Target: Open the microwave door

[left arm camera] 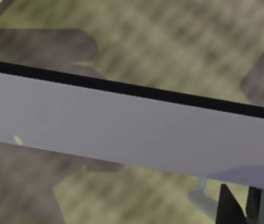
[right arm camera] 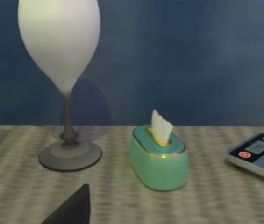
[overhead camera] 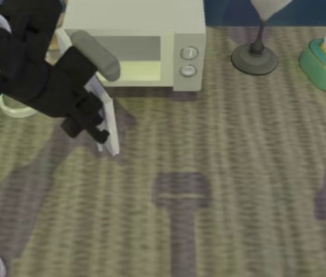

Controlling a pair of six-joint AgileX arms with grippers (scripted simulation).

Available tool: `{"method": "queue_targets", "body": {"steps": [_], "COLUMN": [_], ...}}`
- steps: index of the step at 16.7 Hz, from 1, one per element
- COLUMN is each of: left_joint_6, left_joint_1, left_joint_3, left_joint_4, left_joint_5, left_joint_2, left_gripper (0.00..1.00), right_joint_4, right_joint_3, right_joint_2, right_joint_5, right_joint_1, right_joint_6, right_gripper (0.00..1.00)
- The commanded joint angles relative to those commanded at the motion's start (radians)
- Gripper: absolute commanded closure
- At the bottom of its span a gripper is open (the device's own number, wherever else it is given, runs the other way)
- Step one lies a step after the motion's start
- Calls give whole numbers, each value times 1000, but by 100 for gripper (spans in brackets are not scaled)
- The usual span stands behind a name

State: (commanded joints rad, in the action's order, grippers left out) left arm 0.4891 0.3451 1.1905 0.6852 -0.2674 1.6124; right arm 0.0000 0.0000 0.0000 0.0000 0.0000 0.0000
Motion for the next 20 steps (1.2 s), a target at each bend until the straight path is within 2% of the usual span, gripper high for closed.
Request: {"method": "queue_targets", "body": {"steps": [13,20], "left_joint_6": [2,141], "left_joint_1": [1,-59], "left_joint_3": [-2,-5], "left_joint_4": [2,57], "left_joint_5": [-5,-61], "left_joint_2": [3,6], "left_gripper": [100,100], "right_joint_4": [0,0], "right_joint_3": [0,0], "right_joint_2": [0,0], "right_joint_5": [0,0], "right_joint_1": [0,0], "right_joint_6": [0,0], "right_gripper": [0,0]}}
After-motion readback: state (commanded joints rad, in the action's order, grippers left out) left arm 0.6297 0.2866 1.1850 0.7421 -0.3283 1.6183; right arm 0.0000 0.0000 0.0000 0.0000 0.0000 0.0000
